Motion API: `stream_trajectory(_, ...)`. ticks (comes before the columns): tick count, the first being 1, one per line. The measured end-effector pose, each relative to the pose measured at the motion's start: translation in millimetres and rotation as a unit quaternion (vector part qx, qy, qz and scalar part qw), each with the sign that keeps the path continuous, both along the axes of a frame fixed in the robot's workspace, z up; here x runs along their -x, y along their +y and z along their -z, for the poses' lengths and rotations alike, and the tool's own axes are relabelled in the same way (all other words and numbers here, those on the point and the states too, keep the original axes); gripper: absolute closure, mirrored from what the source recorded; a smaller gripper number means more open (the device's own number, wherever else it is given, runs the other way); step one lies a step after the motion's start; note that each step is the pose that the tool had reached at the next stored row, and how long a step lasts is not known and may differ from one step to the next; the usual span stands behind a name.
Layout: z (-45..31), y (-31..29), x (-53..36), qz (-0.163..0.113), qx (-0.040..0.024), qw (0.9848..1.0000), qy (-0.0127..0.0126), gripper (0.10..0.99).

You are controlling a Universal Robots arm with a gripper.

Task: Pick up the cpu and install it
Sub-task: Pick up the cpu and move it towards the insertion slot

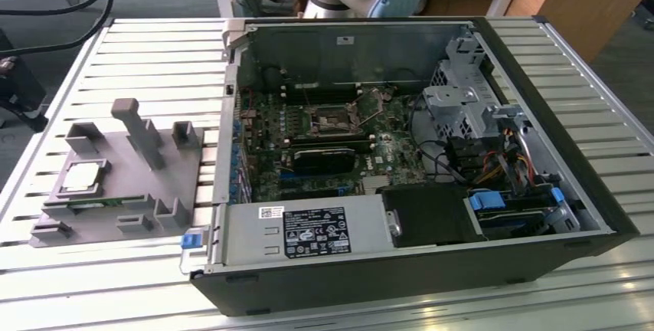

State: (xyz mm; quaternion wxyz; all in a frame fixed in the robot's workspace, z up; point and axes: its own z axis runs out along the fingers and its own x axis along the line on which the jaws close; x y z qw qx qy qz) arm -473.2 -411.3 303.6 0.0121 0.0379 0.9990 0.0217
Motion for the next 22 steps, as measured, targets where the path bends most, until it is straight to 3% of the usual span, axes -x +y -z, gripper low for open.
stream_trajectory(1, 1.8, -0.1, 0.0, 0.000, 0.0000, 1.0000, 0.0000, 0.388)
stream_trajectory(2, 3.5, -0.2, 0.0, 0.000, 0.0000, 1.0000, 0.0001, 0.325)
stream_trajectory(8, 14.4, -0.8, -0.1, -0.002, -0.0001, 1.0000, 0.0001, 0.325)
stream_trajectory(12, 21.6, -0.8, -0.2, -0.014, -0.0001, 0.9999, 0.0017, 0.325)
stream_trajectory(22, 31.7, -0.8, -0.2, -0.016, -0.0001, 0.9999, 0.0019, 0.325)
